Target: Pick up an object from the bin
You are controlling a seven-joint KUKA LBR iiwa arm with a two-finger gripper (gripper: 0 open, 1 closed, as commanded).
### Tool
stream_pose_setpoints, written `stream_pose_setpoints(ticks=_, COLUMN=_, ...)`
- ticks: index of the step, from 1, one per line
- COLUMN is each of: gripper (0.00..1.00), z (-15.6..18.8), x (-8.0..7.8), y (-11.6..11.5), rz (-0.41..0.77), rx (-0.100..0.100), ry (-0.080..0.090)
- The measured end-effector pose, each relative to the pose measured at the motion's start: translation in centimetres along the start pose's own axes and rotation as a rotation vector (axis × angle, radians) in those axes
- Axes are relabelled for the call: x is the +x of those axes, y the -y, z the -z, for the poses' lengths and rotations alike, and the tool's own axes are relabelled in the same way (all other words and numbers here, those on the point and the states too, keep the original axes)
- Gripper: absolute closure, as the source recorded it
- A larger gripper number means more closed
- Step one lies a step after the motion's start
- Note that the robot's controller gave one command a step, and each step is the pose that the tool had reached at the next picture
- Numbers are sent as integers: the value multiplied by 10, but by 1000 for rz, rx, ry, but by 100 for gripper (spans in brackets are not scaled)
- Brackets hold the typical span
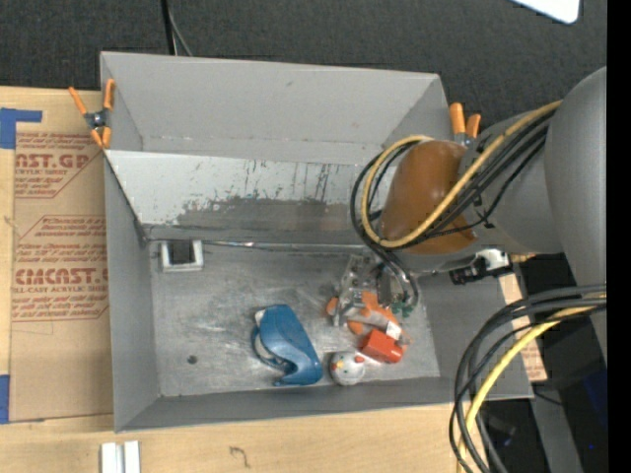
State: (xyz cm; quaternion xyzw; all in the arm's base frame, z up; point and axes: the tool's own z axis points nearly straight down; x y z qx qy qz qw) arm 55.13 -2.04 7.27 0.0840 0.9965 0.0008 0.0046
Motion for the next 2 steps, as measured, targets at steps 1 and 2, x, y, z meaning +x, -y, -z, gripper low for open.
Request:
stream_pose_setpoints(ticks=1, gripper=100, z=3, x=1, y=0, rz=0, rx=1, ry=-4)
stream_pose_setpoints(ticks=2, gripper=100, z=11, x=2, y=0, rz=1, rx=1, ry=-9)
